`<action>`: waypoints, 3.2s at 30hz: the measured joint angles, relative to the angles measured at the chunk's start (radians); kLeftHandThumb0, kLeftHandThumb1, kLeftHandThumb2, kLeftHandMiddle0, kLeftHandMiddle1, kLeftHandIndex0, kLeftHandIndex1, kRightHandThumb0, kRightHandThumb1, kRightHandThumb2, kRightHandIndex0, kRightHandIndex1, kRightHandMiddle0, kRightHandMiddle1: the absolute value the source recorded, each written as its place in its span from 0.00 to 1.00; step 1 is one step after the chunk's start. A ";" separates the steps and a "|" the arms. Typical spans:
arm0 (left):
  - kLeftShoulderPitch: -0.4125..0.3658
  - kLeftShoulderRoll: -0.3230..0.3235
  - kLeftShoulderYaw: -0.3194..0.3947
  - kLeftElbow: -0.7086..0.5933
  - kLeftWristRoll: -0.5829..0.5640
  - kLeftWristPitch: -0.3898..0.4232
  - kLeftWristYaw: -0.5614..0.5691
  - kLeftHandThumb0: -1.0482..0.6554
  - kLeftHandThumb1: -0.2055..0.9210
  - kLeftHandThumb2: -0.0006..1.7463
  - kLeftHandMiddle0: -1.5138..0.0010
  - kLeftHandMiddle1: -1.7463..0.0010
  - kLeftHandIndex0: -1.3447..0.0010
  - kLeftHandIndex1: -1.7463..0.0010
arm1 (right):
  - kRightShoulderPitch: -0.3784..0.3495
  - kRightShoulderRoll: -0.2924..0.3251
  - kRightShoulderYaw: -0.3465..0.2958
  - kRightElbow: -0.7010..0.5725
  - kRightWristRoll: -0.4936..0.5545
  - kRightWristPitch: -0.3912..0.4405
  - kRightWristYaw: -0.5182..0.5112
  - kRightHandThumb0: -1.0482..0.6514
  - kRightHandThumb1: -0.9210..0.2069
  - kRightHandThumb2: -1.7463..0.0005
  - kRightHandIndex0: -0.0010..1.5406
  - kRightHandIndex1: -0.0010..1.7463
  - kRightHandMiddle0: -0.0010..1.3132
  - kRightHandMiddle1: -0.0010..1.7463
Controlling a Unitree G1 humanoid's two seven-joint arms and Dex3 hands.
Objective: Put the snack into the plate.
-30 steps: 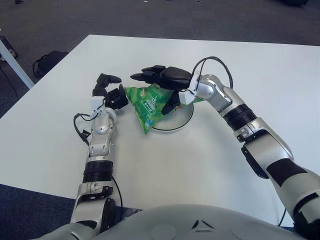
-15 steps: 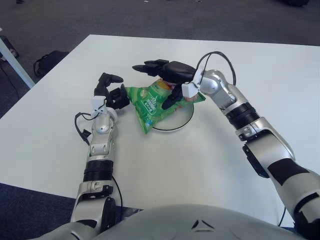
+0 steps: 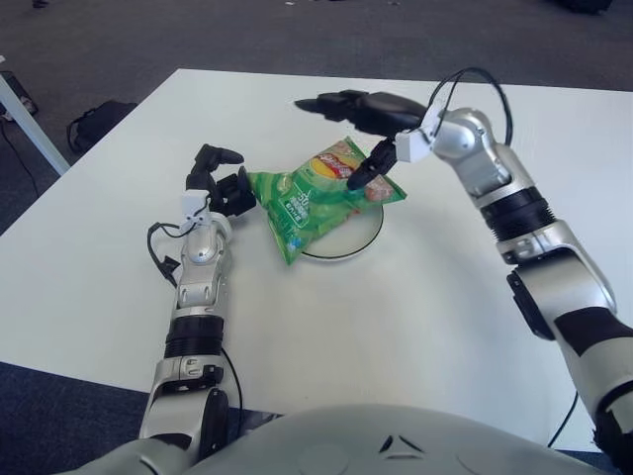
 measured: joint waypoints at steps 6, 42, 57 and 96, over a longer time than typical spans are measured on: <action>-0.002 0.005 0.006 0.006 -0.004 0.000 -0.010 0.36 0.61 0.64 0.18 0.00 0.64 0.00 | 0.037 -0.069 -0.045 0.008 -0.012 0.007 -0.049 0.01 0.01 0.85 0.00 0.00 0.00 0.00; -0.015 0.026 0.013 0.042 -0.026 -0.011 -0.035 0.37 0.62 0.63 0.18 0.00 0.65 0.00 | 0.420 0.020 -0.255 -0.202 -0.066 0.477 -0.506 0.16 0.00 0.57 0.11 0.06 0.00 0.12; -0.016 0.027 0.010 0.037 -0.026 -0.012 -0.041 0.36 0.61 0.63 0.18 0.00 0.64 0.00 | 0.484 0.241 -0.466 -0.039 0.239 0.346 -0.756 0.40 0.01 0.68 0.13 0.66 0.13 0.97; -0.026 0.044 -0.012 -0.034 -0.012 -0.012 -0.075 0.37 0.65 0.61 0.22 0.00 0.66 0.00 | 0.421 0.300 -0.633 0.060 0.565 0.473 -0.691 0.39 0.22 0.51 0.30 0.90 0.27 1.00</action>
